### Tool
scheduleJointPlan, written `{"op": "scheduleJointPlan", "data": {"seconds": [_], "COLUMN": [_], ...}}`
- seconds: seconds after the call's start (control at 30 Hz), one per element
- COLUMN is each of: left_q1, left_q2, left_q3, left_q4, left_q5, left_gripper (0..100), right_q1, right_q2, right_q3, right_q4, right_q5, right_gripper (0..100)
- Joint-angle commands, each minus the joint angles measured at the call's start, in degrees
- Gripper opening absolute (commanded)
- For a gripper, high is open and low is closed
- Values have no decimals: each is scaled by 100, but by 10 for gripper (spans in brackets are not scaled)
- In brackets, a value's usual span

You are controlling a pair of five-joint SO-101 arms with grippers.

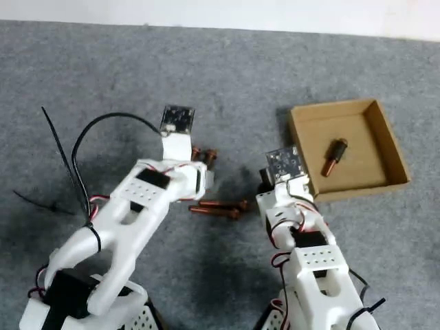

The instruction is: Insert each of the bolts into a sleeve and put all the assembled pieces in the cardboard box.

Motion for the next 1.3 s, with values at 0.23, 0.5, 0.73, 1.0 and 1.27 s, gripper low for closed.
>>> {"op": "scheduleJointPlan", "data": {"seconds": [0.23,0.5,0.73,1.0,1.27], "left_q1": [488,541,505,303,198], "left_q2": [31,180,1596,2431,2545], "left_q3": [-716,-716,-1481,-2229,-2299], "left_q4": [26,0,-44,-44,-70], "left_q5": [-598,-624,-844,-1125,-1116], "left_gripper": [217,216,207,138,168], "right_q1": [75,75,75,75,75], "right_q2": [-145,-119,-119,-127,-136], "right_q3": [-66,-84,-84,-84,-84], "right_q4": [-22,-31,-31,-31,-31], "right_q5": [-44,-44,-44,-44,-44], "right_gripper": [4,4,4,4,4]}}
